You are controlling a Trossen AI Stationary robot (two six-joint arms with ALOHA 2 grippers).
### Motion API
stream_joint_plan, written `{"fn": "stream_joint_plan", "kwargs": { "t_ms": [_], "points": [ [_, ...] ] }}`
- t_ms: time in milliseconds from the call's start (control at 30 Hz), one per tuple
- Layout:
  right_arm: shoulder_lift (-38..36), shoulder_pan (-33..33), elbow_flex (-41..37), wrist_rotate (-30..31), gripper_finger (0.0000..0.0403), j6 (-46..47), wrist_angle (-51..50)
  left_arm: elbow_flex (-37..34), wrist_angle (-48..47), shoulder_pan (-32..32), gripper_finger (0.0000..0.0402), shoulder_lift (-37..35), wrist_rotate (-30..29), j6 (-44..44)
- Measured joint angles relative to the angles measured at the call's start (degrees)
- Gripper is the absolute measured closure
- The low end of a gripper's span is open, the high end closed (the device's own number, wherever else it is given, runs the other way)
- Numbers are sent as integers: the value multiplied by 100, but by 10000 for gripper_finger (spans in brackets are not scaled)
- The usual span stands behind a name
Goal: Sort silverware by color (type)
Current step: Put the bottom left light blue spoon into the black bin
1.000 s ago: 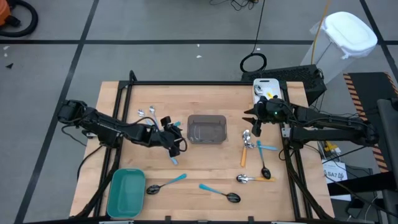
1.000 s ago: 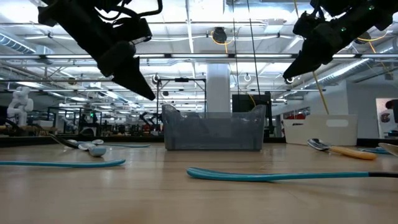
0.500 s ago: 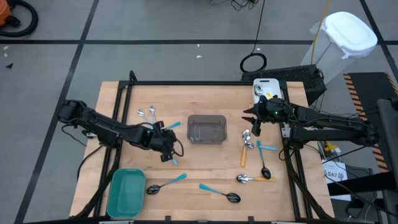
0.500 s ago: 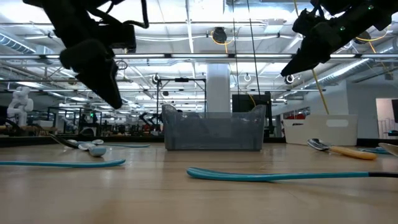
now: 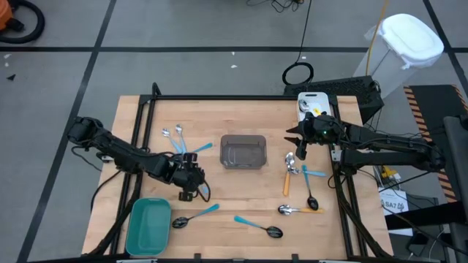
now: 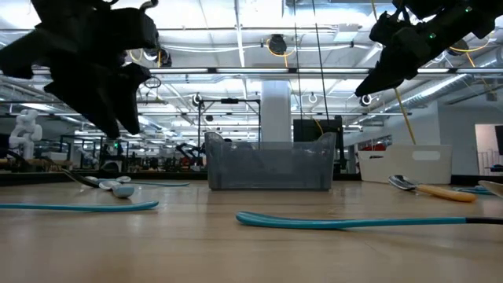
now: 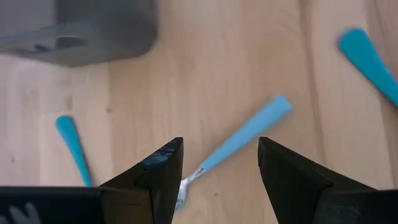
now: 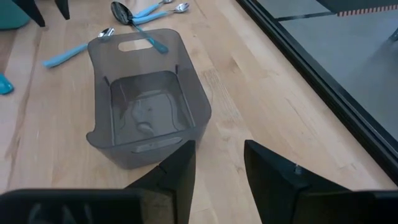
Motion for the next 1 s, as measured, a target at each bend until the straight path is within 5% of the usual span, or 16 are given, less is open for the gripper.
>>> {"fn": "stream_joint_plan", "kwargs": {
  "t_ms": [467, 1000],
  "points": [
    [2, 0, 0, -1, 271, -18, -2, 4, -105, 545, 195, 500, 713, 1751],
    [2, 0, 0, -10, 271, 1, -68, 37, -313, 1144, 209, 1477, 991, 2395]
  ]
}}
